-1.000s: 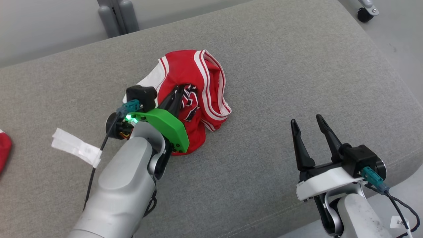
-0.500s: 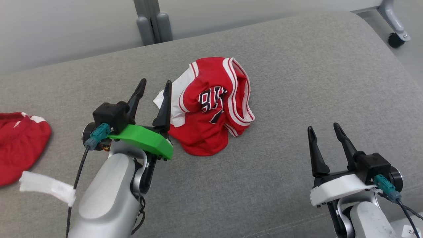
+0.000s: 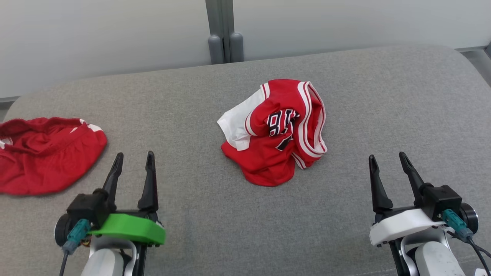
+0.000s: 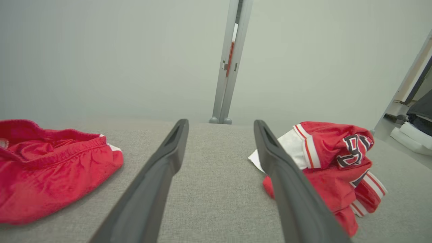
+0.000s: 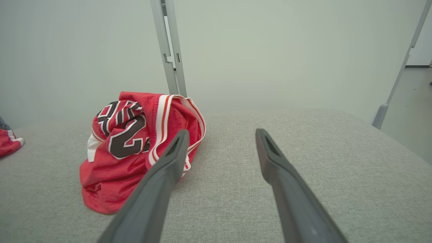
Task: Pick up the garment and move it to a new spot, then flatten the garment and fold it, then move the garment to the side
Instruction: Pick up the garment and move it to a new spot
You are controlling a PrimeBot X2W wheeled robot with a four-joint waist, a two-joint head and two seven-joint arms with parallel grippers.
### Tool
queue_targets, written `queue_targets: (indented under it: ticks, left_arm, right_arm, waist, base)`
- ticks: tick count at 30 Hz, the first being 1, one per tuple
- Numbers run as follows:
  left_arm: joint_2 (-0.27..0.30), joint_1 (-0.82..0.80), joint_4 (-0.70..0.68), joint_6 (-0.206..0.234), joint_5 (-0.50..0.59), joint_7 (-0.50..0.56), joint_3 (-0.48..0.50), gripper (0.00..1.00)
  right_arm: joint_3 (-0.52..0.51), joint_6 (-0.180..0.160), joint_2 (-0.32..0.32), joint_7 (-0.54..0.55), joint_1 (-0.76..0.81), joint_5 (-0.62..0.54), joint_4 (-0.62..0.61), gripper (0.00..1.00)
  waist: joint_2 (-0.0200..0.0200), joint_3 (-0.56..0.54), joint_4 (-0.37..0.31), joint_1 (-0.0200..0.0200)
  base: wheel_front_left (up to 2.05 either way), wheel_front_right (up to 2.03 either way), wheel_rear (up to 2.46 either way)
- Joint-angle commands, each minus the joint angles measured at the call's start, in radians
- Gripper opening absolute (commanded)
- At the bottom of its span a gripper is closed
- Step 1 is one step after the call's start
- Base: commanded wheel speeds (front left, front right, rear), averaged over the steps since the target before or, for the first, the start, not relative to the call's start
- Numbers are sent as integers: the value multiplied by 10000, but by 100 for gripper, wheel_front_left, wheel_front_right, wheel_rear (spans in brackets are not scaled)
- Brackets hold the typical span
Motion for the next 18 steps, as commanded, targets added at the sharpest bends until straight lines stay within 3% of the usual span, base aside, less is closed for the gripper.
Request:
queue_targets:
  ticks: [1, 6, 18]
  left_arm:
    - [-51, 296, -87, -13, 119, 10, 208, 100]
    - [-306, 1052, -225, -180, 406, 9, 896, 100]
    - [-640, 1488, -46, -557, 980, 9, 1509, 100]
  right_arm:
    - [-53, 1, -28, -32, 88, -96, 40, 100]
    - [-197, 1, -27, -33, 221, -53, 200, 100]
    - [-231, 1, -27, -33, 150, -138, 417, 100]
  waist:
    - [0, -126, 113, 0]
    - [0, -155, 178, 0]
    - [0, -14, 196, 0]
  base:
    - [0, 0, 0]
    - [0, 0, 0]
    - [0, 0, 0]
